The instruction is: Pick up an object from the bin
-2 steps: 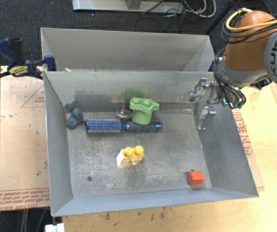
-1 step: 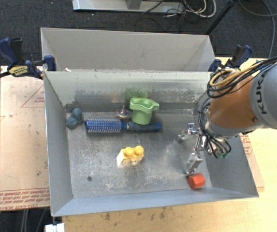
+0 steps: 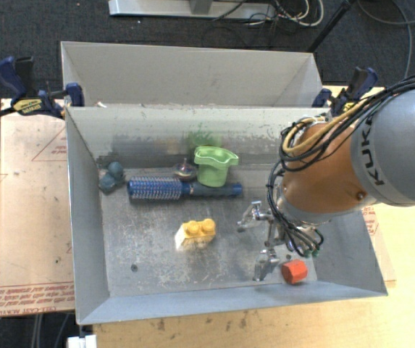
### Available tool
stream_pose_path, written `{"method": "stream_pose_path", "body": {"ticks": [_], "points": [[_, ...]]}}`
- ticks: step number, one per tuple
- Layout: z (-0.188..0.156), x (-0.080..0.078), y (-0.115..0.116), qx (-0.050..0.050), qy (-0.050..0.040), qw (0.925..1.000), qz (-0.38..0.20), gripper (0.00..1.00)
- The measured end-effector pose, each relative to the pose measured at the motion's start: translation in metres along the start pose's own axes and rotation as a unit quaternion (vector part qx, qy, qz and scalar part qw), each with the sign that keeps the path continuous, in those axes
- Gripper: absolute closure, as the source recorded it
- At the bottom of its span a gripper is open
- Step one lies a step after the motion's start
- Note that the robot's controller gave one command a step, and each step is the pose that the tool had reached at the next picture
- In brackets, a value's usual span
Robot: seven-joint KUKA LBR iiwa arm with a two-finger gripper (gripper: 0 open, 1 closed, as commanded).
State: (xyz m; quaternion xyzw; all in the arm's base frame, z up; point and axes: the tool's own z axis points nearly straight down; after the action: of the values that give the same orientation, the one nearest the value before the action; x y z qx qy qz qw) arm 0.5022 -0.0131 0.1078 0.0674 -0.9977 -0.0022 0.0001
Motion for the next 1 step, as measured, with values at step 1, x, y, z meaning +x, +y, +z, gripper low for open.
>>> {"method": "stream_pose_path", "body": {"ticks": [1], "points": [[0.0343, -0.0326, 0.0617, 0.003, -0.0023, 0.9991, -0.041, 0.00]]}}
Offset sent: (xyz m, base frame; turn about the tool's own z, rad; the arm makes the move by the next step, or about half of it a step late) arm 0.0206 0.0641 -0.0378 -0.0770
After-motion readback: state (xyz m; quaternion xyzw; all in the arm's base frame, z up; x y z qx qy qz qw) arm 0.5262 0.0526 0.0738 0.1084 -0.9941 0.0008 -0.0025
